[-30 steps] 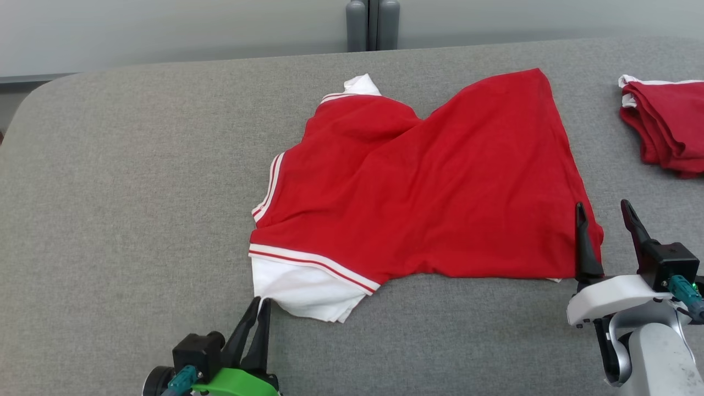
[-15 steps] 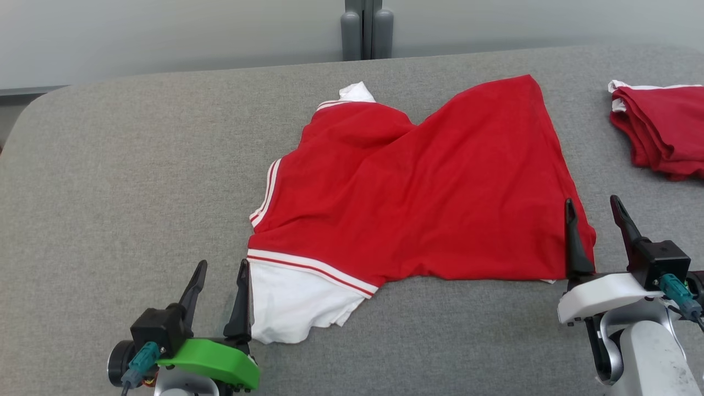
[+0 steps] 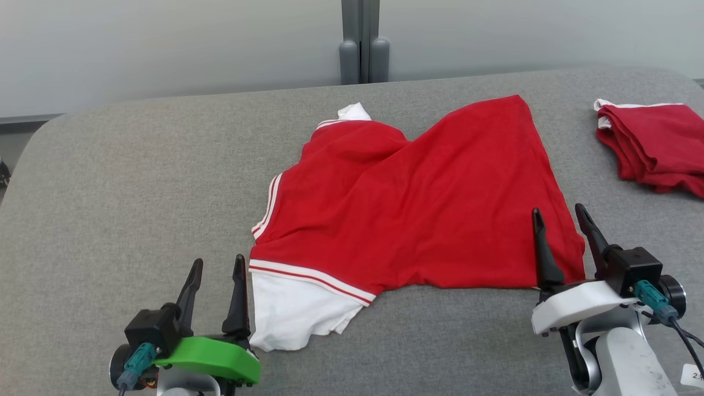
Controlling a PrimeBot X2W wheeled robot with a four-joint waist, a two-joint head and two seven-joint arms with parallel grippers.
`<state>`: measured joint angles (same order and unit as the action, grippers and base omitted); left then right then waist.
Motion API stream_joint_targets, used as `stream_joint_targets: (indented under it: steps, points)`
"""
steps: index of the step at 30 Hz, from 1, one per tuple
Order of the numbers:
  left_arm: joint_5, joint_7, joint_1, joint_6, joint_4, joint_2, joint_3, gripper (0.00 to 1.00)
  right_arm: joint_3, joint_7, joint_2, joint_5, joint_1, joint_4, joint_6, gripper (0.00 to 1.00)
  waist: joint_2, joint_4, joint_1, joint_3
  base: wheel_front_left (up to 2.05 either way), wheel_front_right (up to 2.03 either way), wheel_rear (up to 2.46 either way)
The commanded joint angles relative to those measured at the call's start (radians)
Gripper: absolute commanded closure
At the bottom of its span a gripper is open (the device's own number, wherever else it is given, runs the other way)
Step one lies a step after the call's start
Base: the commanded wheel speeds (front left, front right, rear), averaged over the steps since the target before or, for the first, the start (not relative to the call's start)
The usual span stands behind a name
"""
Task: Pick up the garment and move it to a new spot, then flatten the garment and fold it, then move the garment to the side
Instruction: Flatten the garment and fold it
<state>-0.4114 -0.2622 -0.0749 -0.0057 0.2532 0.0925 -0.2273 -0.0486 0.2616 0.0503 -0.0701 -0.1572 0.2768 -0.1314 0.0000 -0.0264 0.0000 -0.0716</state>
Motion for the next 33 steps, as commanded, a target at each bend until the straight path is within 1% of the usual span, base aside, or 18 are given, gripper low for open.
stream_joint_targets:
  steps: [1, 7, 13, 21, 27, 29, 33]
  points:
    - [0.014, -0.003, 0.011, -0.004, 0.005, -0.003, 0.015, 0.00, 0.013, 0.003, 0.001, -0.016, 0.006, 0.007, 0.002, 0.00, 0.0000, 0.001, 0.0000, 0.016, 0.00, 0.00, 0.00]
    - [0.031, -0.003, 0.032, -0.020, 0.022, -0.019, 0.047, 0.00, 0.067, 0.004, 0.001, -0.046, -0.005, 0.021, 0.002, 0.00, 0.0000, -0.001, 0.0000, 0.041, 0.00, 0.00, 0.00]
    - [0.041, -0.003, 0.041, -0.032, 0.030, -0.031, 0.057, 0.00, 0.092, 0.004, 0.001, -0.069, -0.005, 0.029, 0.002, 0.00, 0.0000, -0.009, 0.0000, 0.051, 0.00, 0.00, 0.00]
    - [0.054, -0.003, 0.045, -0.043, 0.028, -0.038, 0.068, 0.00, 0.096, 0.004, 0.001, -0.081, -0.005, 0.033, 0.002, 0.00, 0.0000, -0.011, 0.0000, 0.047, 0.00, 0.00, 0.00]
    - [0.060, -0.003, 0.039, -0.048, 0.036, -0.040, 0.065, 0.00, 0.080, 0.004, 0.001, -0.076, -0.003, 0.036, 0.002, 0.00, 0.0000, -0.013, 0.0000, 0.036, 0.00, 0.00, 0.00]
    - [0.056, -0.003, 0.039, -0.049, 0.052, -0.040, 0.058, 0.00, 0.071, 0.004, 0.001, -0.073, 0.000, 0.038, 0.002, 0.00, 0.0000, -0.016, 0.0000, 0.033, 0.00, 0.00, 0.00]
    - [0.023, 0.022, 0.055, -0.070, 0.098, -0.040, 0.025, 0.00, 0.064, 0.004, 0.001, -0.069, 0.013, 0.041, 0.002, 0.00, 0.0000, -0.023, 0.0000, 0.024, 0.00, 0.00, 0.00]
